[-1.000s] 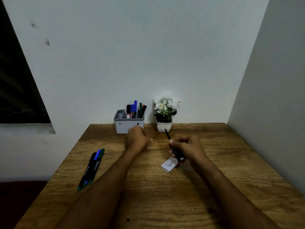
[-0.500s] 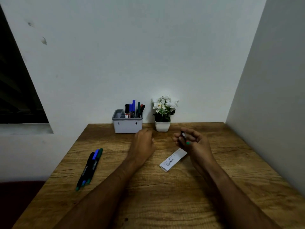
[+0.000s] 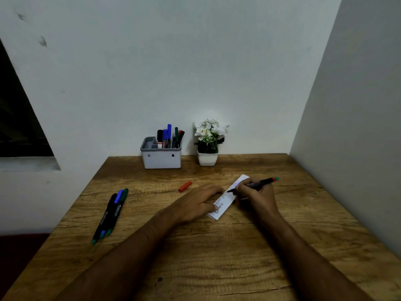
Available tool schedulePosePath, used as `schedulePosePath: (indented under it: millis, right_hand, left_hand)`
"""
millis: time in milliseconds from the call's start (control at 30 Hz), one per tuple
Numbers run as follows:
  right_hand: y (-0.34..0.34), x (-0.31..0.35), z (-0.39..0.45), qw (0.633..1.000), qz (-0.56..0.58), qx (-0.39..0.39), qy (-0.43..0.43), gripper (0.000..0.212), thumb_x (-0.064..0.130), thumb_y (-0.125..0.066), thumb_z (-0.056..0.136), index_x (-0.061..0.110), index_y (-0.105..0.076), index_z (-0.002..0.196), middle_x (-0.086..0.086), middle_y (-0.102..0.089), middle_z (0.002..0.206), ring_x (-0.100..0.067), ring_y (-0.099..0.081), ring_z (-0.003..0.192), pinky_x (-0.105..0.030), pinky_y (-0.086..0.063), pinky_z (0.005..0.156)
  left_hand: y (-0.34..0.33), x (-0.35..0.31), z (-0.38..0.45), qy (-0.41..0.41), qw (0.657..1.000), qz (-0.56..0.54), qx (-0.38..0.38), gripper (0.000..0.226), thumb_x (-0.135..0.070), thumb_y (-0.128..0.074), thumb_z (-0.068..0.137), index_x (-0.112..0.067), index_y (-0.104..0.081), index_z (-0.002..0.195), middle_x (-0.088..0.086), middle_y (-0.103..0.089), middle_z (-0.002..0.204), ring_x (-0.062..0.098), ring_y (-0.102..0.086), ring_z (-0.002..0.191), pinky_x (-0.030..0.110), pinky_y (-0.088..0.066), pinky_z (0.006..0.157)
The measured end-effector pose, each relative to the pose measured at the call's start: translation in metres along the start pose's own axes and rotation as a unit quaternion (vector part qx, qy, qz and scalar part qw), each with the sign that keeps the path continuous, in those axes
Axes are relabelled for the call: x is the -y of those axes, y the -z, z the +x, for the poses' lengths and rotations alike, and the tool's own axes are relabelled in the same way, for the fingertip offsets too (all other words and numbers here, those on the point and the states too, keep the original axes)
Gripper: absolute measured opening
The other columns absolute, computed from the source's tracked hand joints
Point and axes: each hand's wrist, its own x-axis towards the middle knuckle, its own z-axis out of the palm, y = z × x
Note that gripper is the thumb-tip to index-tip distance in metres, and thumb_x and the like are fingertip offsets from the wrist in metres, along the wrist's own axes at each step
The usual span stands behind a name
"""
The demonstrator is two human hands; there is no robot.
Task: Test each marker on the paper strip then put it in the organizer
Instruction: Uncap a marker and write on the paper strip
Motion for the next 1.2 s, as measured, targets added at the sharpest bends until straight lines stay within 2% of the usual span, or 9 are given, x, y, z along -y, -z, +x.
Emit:
schedulePosePath:
  millis: [67,133,200,333,433,700,833,1033,1200]
  right_hand:
    - [-0.003,-0.002,0.002,0.999,-0.038,0.014,0.028,0.009,0.001,-0.071,0.08,0.008,-0.073,0.074,-0.018,-0.074,0.079,-0.039,-0.072,0.082,-0.051,-0.059,0.072]
    - [-0.006,-0.004,0.003,0.994,-0.084,0.033,0.065,0.01,0.003,-0.071,0.079,0.01,-0.077,0.078,-0.008,-0.076,0.081,-0.026,-0.074,0.084,-0.042,-0.06,0.072]
    - [-0.007,-0.007,0.003,0.991,-0.111,0.043,0.062,0.016,-0.002,-0.07,0.08,0.011,-0.079,0.082,-0.004,-0.078,0.083,-0.018,-0.075,0.085,-0.037,-0.061,0.074]
    - [-0.004,-0.01,0.003,0.991,-0.117,0.046,0.052,0.018,-0.005,-0.071,0.076,0.01,-0.08,0.079,-0.005,-0.079,0.082,-0.02,-0.076,0.084,-0.044,-0.063,0.081]
    - [-0.004,-0.011,0.002,0.989,-0.128,0.042,0.057,0.018,-0.006,-0.072,0.075,0.01,-0.08,0.075,-0.004,-0.079,0.08,-0.019,-0.076,0.081,-0.043,-0.064,0.081]
    - [-0.007,-0.013,-0.002,0.983,-0.168,0.037,0.063,0.007,0.006,-0.076,0.079,0.012,-0.078,0.078,0.0,-0.079,0.081,-0.01,-0.076,0.077,-0.034,-0.064,0.073]
    - [-0.008,-0.014,-0.002,0.98,-0.182,0.054,0.065,0.007,0.007,-0.078,0.078,0.014,-0.078,0.078,0.003,-0.078,0.081,-0.007,-0.075,0.078,-0.024,-0.06,0.071]
    - [-0.009,-0.012,-0.003,0.978,-0.187,0.057,0.066,0.012,0.003,-0.075,0.078,0.014,-0.075,0.071,0.002,-0.076,0.074,-0.005,-0.073,0.072,-0.015,-0.052,0.059]
    - [-0.008,-0.012,-0.003,0.977,-0.193,0.062,0.068,0.008,0.005,-0.077,0.08,0.013,-0.077,0.078,0.005,-0.077,0.078,-0.002,-0.072,0.074,-0.014,-0.055,0.064]
  left_hand:
    - [-0.001,0.001,-0.001,-0.007,1.0,0.022,0.01,0.058,-0.03,-0.054,0.098,-0.028,-0.034,0.153,-0.011,-0.037,0.155,0.004,-0.035,0.137,0.029,-0.031,0.112]
    - [-0.004,0.003,-0.001,-0.014,0.999,0.036,0.016,0.062,-0.034,-0.049,0.098,-0.032,-0.027,0.156,-0.012,-0.03,0.16,0.003,-0.029,0.143,0.035,-0.028,0.117]
    - [-0.006,0.006,-0.001,-0.011,0.999,0.038,0.022,0.065,-0.038,-0.045,0.095,-0.036,-0.023,0.156,-0.014,-0.028,0.161,0.002,-0.027,0.144,0.039,-0.029,0.118]
    - [-0.004,0.006,-0.001,-0.013,0.999,0.045,0.027,0.062,-0.035,-0.045,0.097,-0.034,-0.025,0.156,-0.013,-0.027,0.162,0.003,-0.024,0.146,0.039,-0.024,0.12]
    - [-0.003,0.004,-0.002,-0.012,0.998,0.055,0.039,0.059,-0.033,-0.046,0.102,-0.033,-0.024,0.157,-0.012,-0.022,0.163,0.003,-0.017,0.148,0.032,-0.017,0.12]
    - [-0.005,0.007,-0.001,-0.008,0.996,0.072,0.047,0.064,-0.046,-0.046,0.099,-0.034,-0.021,0.157,-0.012,-0.02,0.164,0.006,-0.018,0.149,0.039,-0.021,0.121]
    - [-0.005,0.004,-0.003,-0.006,0.996,0.069,0.051,0.064,-0.042,-0.044,0.102,-0.032,-0.017,0.158,-0.011,-0.016,0.165,0.006,-0.014,0.15,0.034,-0.015,0.121]
    - [-0.006,0.007,-0.003,-0.001,0.996,0.072,0.057,0.067,-0.05,-0.039,0.097,-0.035,-0.014,0.158,-0.013,-0.013,0.165,0.008,-0.011,0.151,0.039,-0.014,0.123]
    - [-0.006,0.003,-0.003,-0.012,0.995,0.09,0.045,0.063,-0.04,-0.044,0.102,-0.033,-0.016,0.158,-0.011,-0.015,0.165,0.008,-0.014,0.15,0.027,-0.012,0.116]
